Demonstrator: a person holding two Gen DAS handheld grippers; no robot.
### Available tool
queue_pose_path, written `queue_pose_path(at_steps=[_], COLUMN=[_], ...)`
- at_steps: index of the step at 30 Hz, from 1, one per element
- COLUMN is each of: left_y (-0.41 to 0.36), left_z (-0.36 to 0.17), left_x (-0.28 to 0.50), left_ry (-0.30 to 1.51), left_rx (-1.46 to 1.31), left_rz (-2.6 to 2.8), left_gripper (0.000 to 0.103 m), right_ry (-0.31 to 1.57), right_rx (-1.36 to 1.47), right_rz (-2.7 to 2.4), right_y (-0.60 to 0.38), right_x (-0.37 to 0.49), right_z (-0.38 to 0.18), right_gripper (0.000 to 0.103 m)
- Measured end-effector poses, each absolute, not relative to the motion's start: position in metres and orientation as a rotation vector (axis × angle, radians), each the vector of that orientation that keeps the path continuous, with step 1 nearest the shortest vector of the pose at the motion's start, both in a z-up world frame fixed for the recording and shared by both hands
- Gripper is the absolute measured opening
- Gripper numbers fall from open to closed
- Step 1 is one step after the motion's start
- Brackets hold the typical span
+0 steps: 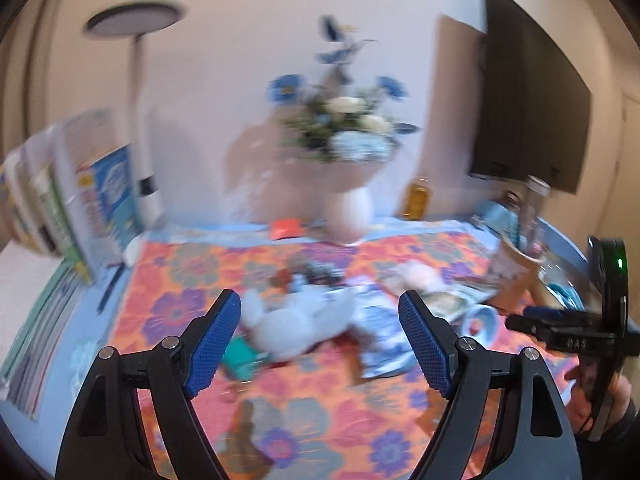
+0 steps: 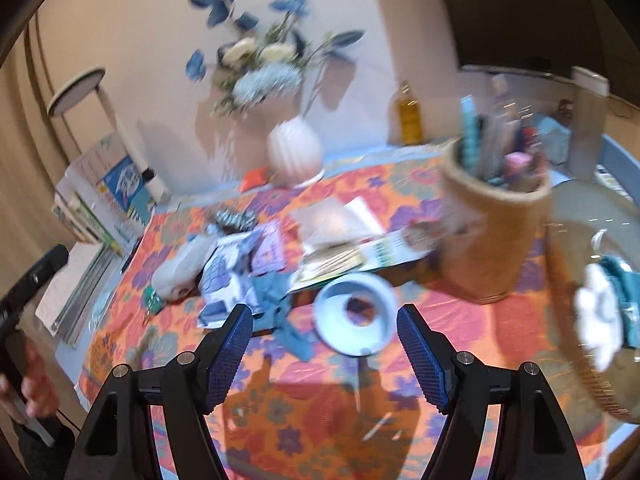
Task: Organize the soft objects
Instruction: 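Move both open tools back over the bed, then grasp the grey plush bunny with the left tool while the right tool grasps the DOTI packet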
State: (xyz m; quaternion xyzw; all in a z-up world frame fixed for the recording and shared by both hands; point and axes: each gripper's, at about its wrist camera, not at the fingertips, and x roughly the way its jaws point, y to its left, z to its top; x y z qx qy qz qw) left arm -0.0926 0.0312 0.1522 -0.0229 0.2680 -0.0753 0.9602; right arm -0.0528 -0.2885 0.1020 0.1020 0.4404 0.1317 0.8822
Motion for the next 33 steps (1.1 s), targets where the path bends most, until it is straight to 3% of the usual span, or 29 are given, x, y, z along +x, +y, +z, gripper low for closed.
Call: queue_pose_path(at_steps=[16, 25, 29, 33], left_y=[0.080, 0.073, 0.070, 0.069], left_z=[0.029, 0.024, 0.024, 0.024], left_x=[-0.058, -0.057, -0.056, -0.058], left_ry=[0.704, 0.721, 0.731, 0.730], left_rx=[-0.219, -0.202, -0.183, -0.176], left_rz=[-0.090, -0.116, -0.132, -0.139], left_gripper=[0.080, 0.080, 0.080, 0.080], right_ry=[0.871, 0.903, 0.911, 0.915], right_rx=[0.099, 0.088, 0.079, 0.079], right_rz=[0.373, 0.378, 0.371, 0.362], right_y=[-0.214, -0.210, -0.209, -0.208], right_x=[-0.039, -0.033, -0.033, -0.033], right_z=[0.053, 0.043, 0.041, 0.041], right_gripper=[0.073, 0.074, 0.081, 0.081])
